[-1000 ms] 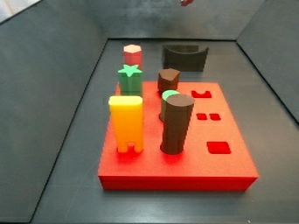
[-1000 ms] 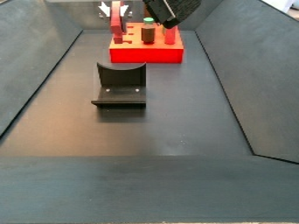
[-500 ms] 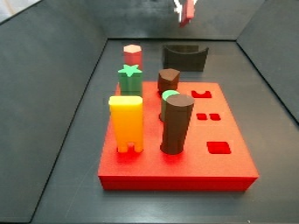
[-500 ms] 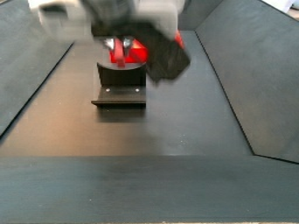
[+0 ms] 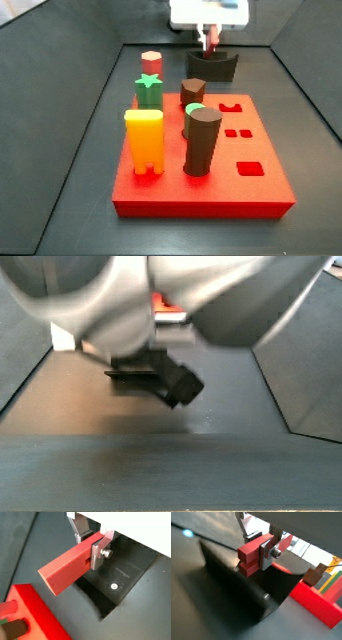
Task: Pick up the double-square object. Move up. Place the double-square object on the fixture. Regrasp the double-square object. Move to above the board. Insert the double-square object.
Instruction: Place the double-square object on the fixture, then regrasp the double-square object.
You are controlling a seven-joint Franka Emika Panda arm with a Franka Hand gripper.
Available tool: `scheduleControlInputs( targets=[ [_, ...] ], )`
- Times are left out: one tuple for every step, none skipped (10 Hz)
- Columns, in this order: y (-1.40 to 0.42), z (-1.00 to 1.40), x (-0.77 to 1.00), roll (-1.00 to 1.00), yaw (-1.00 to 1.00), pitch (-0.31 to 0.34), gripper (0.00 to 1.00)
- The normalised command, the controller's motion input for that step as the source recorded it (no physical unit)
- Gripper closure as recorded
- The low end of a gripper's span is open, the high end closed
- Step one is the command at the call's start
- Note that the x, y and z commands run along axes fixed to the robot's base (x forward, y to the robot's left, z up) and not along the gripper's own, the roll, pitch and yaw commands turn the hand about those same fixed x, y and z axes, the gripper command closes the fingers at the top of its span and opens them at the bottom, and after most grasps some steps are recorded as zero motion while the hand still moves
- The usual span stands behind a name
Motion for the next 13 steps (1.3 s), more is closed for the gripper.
scheduleControlInputs(
  targets=[
    [0.09, -0.94, 0.16, -0.19, -0.08, 0.0, 1.0],
    [0.07, -0.67, 0.12, -0.14, -0.07, -0.011, 1.0],
    [0.04, -0.57, 0.07, -0.09, -0.06, -0.014, 1.0],
    [0.04, -0.57, 0.06, -0.08, -0.06, -0.015, 1.0],
    [0.04, -0.57, 0.06, -0.08, -0.06, -0.015, 1.0],
    [0.0, 0.0, 0.0, 0.0, 0.0, 0.0, 0.0],
    [0.0, 1.0, 0.0, -0.01, -0.01, 0.036, 0.0],
    [0.0, 1.0, 0.0, 0.0, 0.0, 0.037, 0.0],
    [0.0, 1.0, -0.02, 0.01, 0.0, 0.031, 0.0],
    [0.0, 1.0, -0.03, 0.02, 0.0, 0.022, 0.0],
    [0.01, 1.0, -0.05, 0.03, 0.0, 0.014, 0.0],
    [0.0, 0.92, -0.05, 0.02, 0.0, 0.013, 0.0],
    [0.01, 0.61, -0.04, 0.02, 0.0, 0.009, 0.0]
  ],
)
